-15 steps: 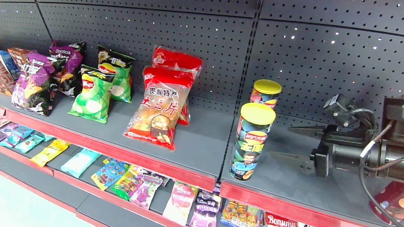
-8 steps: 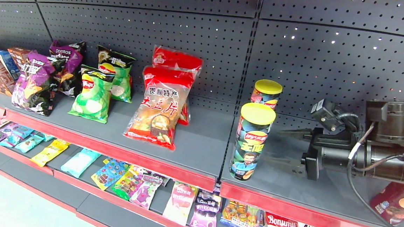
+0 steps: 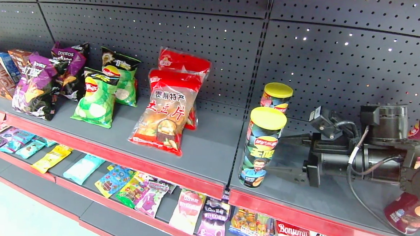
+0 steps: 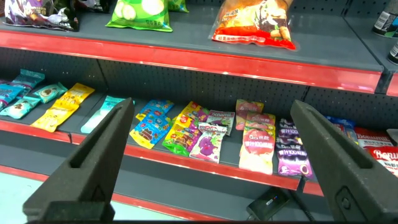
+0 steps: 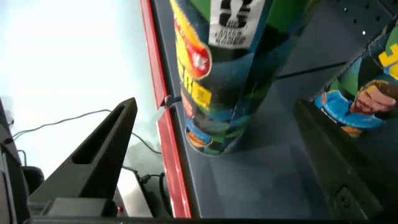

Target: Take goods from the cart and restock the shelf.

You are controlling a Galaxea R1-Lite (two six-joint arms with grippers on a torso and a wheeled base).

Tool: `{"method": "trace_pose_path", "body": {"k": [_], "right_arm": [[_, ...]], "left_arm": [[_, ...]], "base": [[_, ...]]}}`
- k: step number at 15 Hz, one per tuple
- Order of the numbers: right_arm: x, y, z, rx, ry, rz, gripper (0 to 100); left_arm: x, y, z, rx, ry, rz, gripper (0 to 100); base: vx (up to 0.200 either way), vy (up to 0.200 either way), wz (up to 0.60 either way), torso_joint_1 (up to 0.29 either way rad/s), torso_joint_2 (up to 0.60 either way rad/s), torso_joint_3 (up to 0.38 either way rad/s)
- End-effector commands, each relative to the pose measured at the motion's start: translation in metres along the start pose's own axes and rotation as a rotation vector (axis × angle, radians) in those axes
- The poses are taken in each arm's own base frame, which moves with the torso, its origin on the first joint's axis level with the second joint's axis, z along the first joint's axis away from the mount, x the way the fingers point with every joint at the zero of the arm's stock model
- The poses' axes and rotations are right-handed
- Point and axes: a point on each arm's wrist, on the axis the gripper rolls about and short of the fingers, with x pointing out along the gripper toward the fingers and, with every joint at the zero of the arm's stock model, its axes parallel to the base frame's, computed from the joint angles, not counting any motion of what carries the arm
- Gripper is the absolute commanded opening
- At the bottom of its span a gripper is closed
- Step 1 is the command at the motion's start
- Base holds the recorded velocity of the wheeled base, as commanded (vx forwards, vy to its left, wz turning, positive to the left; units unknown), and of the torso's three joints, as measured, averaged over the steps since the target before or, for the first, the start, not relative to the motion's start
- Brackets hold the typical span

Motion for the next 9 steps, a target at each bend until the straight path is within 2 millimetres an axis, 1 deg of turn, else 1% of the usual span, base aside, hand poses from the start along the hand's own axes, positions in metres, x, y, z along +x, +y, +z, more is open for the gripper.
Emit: {"method": "trace_pose_path", "body": {"k": [1, 6, 9], "right_arm": [[0.011, -0.006, -0.003, 0.009, 0.012, 0.01, 100], [0.021, -0.005, -0.003, 0.003, 0.015, 0.03, 100], [0.032, -0.011, -0.008, -0.007, -0.003, 0.02, 100]], "left_arm": [[0.0, 0.0, 0.0, 0.0, 0.001, 0.0, 100], [0.0, 0.0, 0.0, 0.0, 0.001, 0.0, 100], [0.0, 0.0, 0.0, 0.0, 0.001, 0.0, 100]], "base": [[0.0, 0.0, 0.0, 0.0, 0.0, 0.0], [0.0, 0.0, 0.0, 0.0, 0.0, 0.0], [0.0, 0.0, 0.0, 0.0, 0.0, 0.0]]}}
